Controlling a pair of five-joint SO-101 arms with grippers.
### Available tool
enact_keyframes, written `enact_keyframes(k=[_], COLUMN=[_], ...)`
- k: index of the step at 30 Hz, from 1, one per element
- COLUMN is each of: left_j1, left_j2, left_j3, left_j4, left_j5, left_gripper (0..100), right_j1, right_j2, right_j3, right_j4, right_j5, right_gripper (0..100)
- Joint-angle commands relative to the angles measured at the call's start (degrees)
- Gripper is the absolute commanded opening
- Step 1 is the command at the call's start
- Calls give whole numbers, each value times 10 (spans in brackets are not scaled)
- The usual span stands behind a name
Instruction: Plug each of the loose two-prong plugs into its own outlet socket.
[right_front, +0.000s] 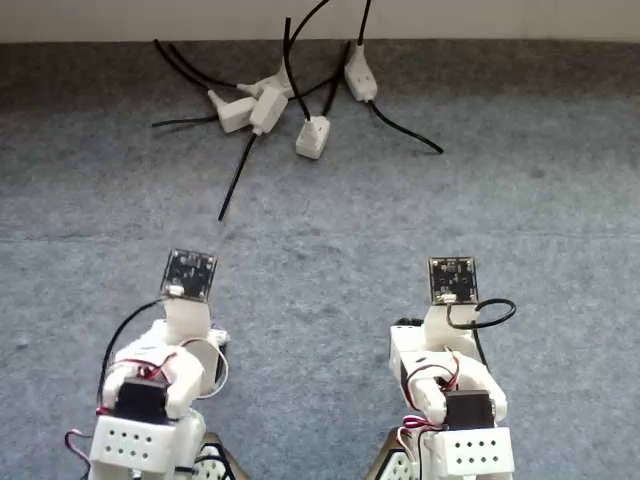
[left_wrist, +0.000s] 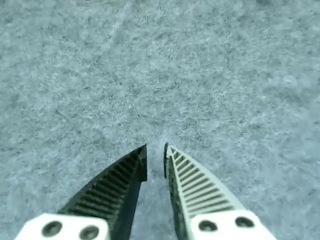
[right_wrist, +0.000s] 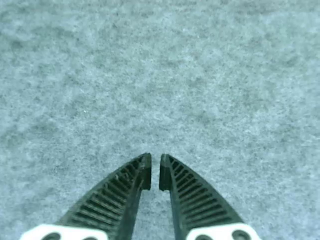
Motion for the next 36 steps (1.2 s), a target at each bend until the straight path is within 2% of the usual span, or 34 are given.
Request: enact_keyframes(k=[1, 11, 36], left_j1=[-8, -5, -8], left_j2=[-109, -71, -71], left_j3=[60, 66, 66], left_j4=[2, 47, 47], left_j5=[1, 3, 3], left_gripper=[77, 75, 75], right_j1=[3, 4, 4], right_j2=[-1, -1, -1], right_j3=[83, 83, 83], right_j4=[5, 4, 4], right_j5=[3, 3, 3], right_gripper=[52, 52, 52])
